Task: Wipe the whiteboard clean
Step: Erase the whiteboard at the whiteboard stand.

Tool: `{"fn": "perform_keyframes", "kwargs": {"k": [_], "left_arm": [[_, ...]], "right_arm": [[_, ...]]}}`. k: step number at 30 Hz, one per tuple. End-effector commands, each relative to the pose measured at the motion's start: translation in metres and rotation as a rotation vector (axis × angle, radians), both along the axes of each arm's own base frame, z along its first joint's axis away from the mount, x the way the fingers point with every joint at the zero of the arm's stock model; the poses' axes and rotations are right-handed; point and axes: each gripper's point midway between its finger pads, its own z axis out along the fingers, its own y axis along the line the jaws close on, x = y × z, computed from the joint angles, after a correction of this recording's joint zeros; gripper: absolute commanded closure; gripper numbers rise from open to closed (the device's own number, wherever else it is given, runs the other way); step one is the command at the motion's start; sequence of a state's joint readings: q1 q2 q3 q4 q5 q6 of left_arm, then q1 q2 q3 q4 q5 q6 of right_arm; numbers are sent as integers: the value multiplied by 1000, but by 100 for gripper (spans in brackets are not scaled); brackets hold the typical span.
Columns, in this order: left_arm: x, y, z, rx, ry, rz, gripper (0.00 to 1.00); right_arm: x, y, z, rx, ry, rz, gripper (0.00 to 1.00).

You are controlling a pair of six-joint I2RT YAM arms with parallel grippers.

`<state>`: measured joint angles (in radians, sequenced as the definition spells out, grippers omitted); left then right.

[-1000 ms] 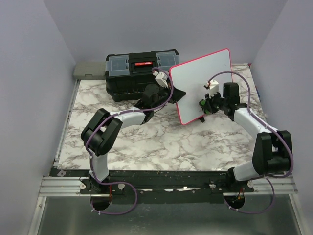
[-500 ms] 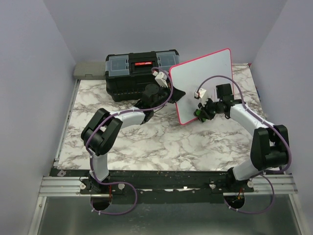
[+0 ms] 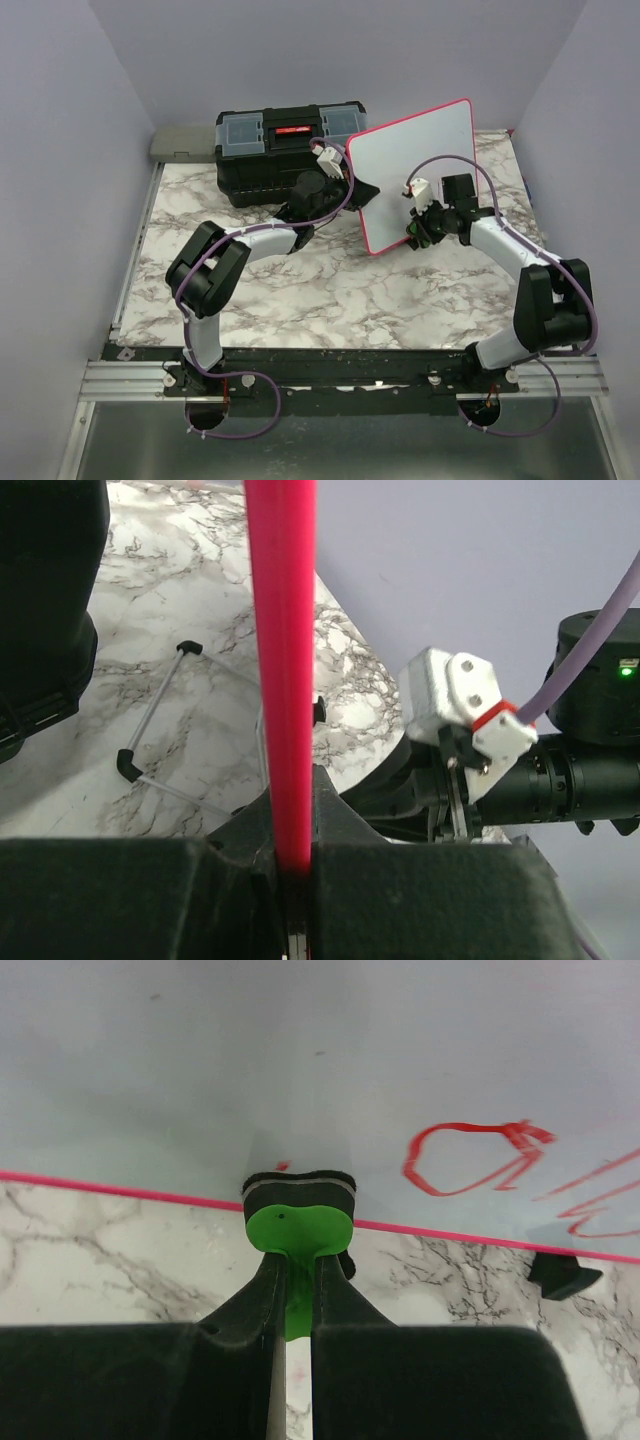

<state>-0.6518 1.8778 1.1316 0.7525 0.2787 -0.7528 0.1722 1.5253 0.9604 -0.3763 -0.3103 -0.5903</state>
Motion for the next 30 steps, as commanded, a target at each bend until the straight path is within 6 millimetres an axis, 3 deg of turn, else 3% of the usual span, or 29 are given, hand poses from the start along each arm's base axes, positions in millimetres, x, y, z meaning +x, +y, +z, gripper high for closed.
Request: {"fn": "perform_keyframes", "kwargs": {"k": [1,4,9,15,20,23,28,30], "left_arm": [[-33,-24,64,-163,-117,-170,100],[-33,-26,65,-167,-115,-174,100],[-31,-26,65,-167,-115,-173,100],[-30,-27,63,-165,-112,-170,100],[-30,-27,61,-161,-110,-171,100],[-31,-26,61,-160,-112,-171,100],[-32,-26,59,-160,-108,-174,100],[-32,-26,58,-164,-103,-177,100]], "right_arm": [[36,-9,33,60,-181,-169,99],[32,3,39,135,-178,-151,99],[-5,44,22,269,6,87,99],[-33,56,7,275,140,233,99],[-29,44,-9,202,182,187,99],[-6,21,-15,140,166,34,99],[27,-30,-1,156,68,-221,99],[33,-42,7,168,12,-281,99]]}}
